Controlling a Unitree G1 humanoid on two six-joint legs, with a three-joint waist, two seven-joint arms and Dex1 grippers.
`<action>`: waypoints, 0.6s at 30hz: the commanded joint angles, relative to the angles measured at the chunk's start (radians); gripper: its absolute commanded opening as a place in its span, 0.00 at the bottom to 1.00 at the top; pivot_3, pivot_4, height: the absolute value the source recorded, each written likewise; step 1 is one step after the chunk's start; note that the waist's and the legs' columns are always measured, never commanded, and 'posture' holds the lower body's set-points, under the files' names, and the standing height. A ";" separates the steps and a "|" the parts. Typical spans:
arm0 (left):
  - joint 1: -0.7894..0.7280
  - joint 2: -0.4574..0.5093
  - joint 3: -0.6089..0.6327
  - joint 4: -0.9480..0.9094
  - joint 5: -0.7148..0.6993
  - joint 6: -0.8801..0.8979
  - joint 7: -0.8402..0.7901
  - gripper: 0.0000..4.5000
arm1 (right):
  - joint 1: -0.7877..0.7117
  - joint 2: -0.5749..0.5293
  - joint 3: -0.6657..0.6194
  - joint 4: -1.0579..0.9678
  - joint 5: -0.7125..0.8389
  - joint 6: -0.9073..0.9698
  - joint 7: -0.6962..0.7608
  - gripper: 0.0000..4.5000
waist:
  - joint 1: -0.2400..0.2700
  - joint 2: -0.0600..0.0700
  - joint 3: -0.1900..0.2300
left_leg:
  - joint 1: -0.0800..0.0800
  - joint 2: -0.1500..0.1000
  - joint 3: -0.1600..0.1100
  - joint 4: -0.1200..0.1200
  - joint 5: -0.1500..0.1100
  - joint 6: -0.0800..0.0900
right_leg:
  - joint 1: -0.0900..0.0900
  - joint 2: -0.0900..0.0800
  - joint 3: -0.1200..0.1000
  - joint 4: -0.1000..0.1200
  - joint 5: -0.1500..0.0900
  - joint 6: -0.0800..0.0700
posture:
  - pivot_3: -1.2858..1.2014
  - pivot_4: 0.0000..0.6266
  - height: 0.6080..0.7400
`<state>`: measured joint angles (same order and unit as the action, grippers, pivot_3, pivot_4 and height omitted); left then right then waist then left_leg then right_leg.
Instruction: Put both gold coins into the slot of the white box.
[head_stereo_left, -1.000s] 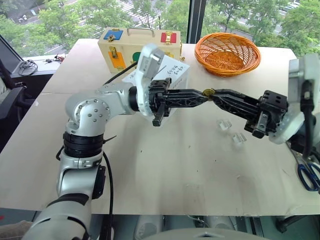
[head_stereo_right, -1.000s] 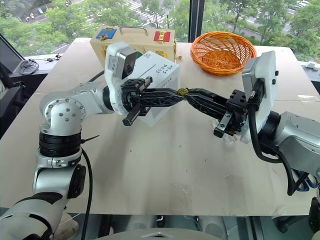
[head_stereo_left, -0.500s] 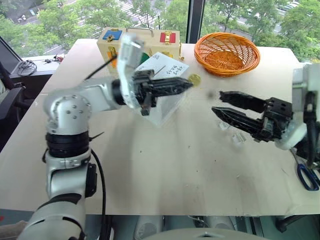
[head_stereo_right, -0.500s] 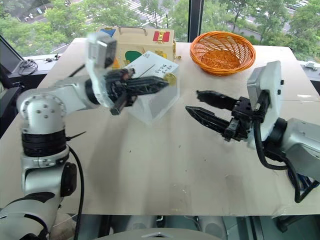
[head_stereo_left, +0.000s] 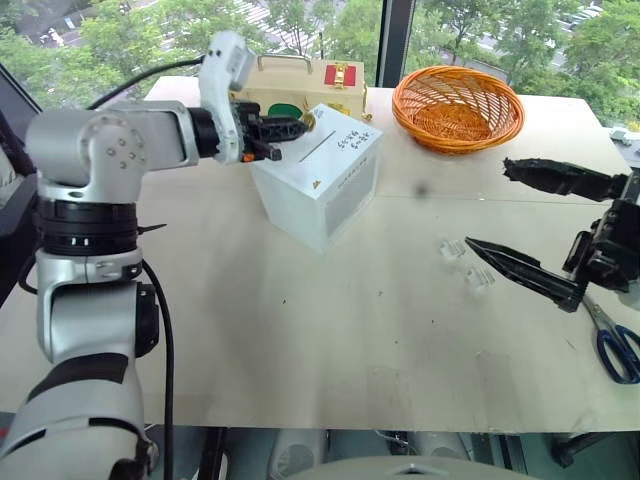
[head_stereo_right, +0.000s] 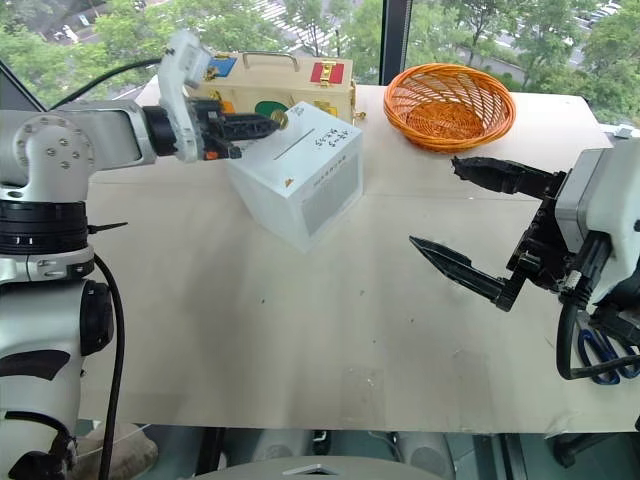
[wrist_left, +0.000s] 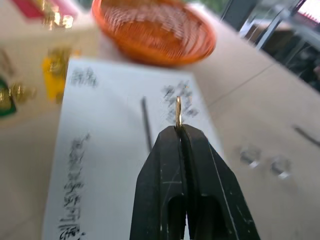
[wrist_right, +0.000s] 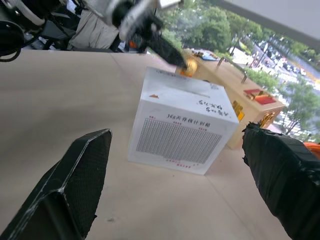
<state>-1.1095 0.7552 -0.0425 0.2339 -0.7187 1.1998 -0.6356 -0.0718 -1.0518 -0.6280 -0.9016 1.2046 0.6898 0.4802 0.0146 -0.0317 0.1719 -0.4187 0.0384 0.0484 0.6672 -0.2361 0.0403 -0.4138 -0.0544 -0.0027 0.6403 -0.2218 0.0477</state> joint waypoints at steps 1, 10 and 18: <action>-0.055 0.001 -0.025 0.026 0.063 -0.009 -0.036 0.00 | 0.009 0.006 -0.034 -0.018 -0.020 -0.033 0.003 0.99 | -0.002 0.000 0.000 | 0.000 0.000 0.000 0.000 0.000 0.000 | 0.000 0.000 0.000 0.000 0.000 0.000 | 0.52 0.24 1.00; -0.115 -0.064 -0.062 0.042 0.160 0.084 -0.010 0.00 | 0.070 0.035 -0.030 -0.065 -0.029 -0.050 -0.045 0.99 | 0.000 0.000 0.000 | -0.001 0.000 -0.001 0.000 0.000 0.000 | 0.000 0.000 -0.001 0.000 0.000 0.000 | 0.52 0.24 1.00; -0.111 -0.077 -0.065 0.011 0.188 0.139 -0.008 0.00 | 0.070 0.031 -0.008 -0.068 -0.029 -0.052 -0.068 0.99 | 0.000 0.000 0.000 | 0.000 0.000 -0.001 0.000 0.000 0.000 | 0.000 0.000 0.000 0.001 0.000 0.000 | 0.52 0.24 1.00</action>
<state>-1.2120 0.6709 -0.1009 0.2701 -0.5483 1.3179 -0.6466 -0.0020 -1.0168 -0.6253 -0.9610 1.1767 0.6592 0.4231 0.0142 -0.0320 0.1722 -0.4190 0.0386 0.0476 0.6676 -0.2361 0.0403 -0.4139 -0.0547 -0.0032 0.6409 -0.2219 0.0482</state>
